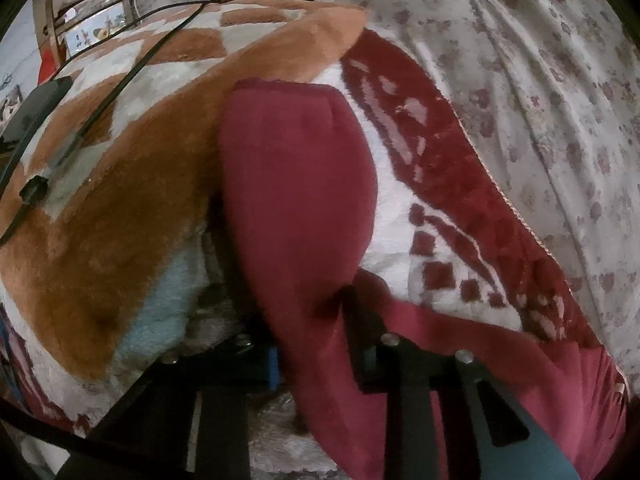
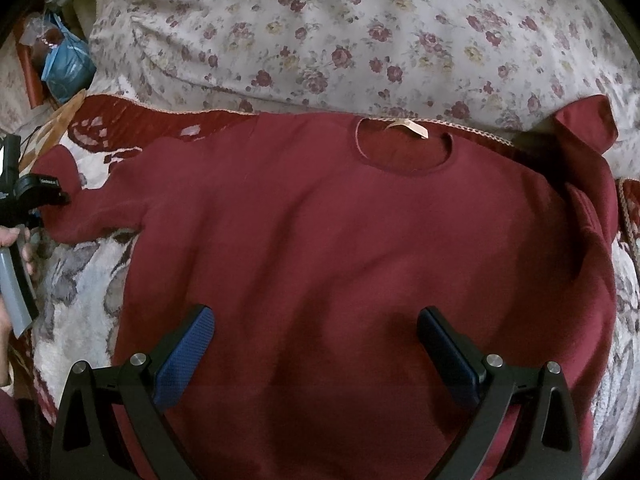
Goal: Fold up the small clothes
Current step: 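Grasp the sweatshirt sleeve cuff with the left gripper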
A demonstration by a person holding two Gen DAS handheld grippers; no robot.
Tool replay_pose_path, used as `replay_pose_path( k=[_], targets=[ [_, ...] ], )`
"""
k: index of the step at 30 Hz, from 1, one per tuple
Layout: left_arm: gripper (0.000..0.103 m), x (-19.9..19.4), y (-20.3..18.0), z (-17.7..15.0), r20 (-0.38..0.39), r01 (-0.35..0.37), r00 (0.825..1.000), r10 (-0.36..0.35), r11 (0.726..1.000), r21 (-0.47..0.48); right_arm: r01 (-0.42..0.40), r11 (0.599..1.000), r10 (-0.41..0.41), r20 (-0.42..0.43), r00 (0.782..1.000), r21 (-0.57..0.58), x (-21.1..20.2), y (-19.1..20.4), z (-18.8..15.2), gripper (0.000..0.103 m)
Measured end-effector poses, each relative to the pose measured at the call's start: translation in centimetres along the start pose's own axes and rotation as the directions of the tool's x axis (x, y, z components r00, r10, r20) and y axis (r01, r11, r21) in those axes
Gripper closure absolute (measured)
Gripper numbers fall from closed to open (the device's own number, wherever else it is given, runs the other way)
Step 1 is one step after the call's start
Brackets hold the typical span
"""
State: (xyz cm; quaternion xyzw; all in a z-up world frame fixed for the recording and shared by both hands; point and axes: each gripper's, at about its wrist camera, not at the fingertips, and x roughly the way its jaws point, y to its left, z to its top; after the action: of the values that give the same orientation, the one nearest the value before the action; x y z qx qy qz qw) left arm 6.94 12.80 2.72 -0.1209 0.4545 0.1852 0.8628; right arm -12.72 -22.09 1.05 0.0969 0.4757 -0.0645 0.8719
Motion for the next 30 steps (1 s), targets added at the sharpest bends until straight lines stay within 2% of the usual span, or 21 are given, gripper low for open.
replay_pose_path(
  k=[8, 14, 15, 18, 21, 24, 26, 28, 30],
  targets=[
    [0.090, -1.1, 0.5, 0.1, 0.026, 0.054, 0.998, -0.054, 0.998, -0.018, -0.011, 1.000, 0.011, 0.004, 1.000, 0.012, -0.2, -0.2, -0.5, 0.000],
    [0.095, -3.6, -0.4, -0.4, 0.067, 0.147, 0.987, -0.147, 0.989, -0.002, -0.024, 0.999, 0.024, 0.015, 1.000, 0.036, -0.8, -0.4, -0.6, 0.000],
    [0.095, -3.9, -0.5, -0.4, 0.068, 0.171, 0.983, -0.171, 0.985, 0.000, -0.026, 0.999, 0.025, 0.012, 1.000, 0.037, -0.8, -0.4, -0.7, 0.000],
    [0.096, -5.1, -1.0, -0.6, 0.071, 0.314, 0.947, -0.314, 0.949, 0.011, -0.028, 0.999, 0.027, 0.012, 1.000, 0.036, -0.9, -0.4, -0.9, 0.000],
    [0.096, -6.1, -1.6, -0.8, 0.071, 0.385, 0.919, -0.387, 0.922, 0.033, -0.032, 0.999, 0.031, 0.012, 0.999, 0.041, -1.1, -0.6, -1.0, 0.000],
    [0.096, -6.4, -1.6, -1.1, 0.065, 0.404, 0.912, -0.405, 0.914, 0.025, -0.035, 0.998, 0.035, 0.013, 0.999, 0.046, -1.2, -0.7, -1.1, 0.000],
    [0.096, -6.7, -1.0, -1.1, 0.068, 0.401, 0.914, -0.400, 0.916, 0.008, -0.037, 0.998, 0.037, 0.013, 0.999, 0.046, -1.3, -0.7, -1.2, 0.000],
    [0.096, -6.9, 0.1, -1.1, 0.078, 0.379, 0.922, -0.378, 0.925, -0.001, -0.037, 0.998, 0.037, 0.012, 0.999, 0.045, -1.3, -0.7, -1.2, 0.000],
    [0.096, -6.9, 1.2, -1.0, 0.077, 0.381, 0.922, -0.378, 0.924, -0.018, -0.041, 0.998, 0.040, 0.016, 0.999, 0.047, -1.4, -0.7, -1.2, 0.000]
  ],
)
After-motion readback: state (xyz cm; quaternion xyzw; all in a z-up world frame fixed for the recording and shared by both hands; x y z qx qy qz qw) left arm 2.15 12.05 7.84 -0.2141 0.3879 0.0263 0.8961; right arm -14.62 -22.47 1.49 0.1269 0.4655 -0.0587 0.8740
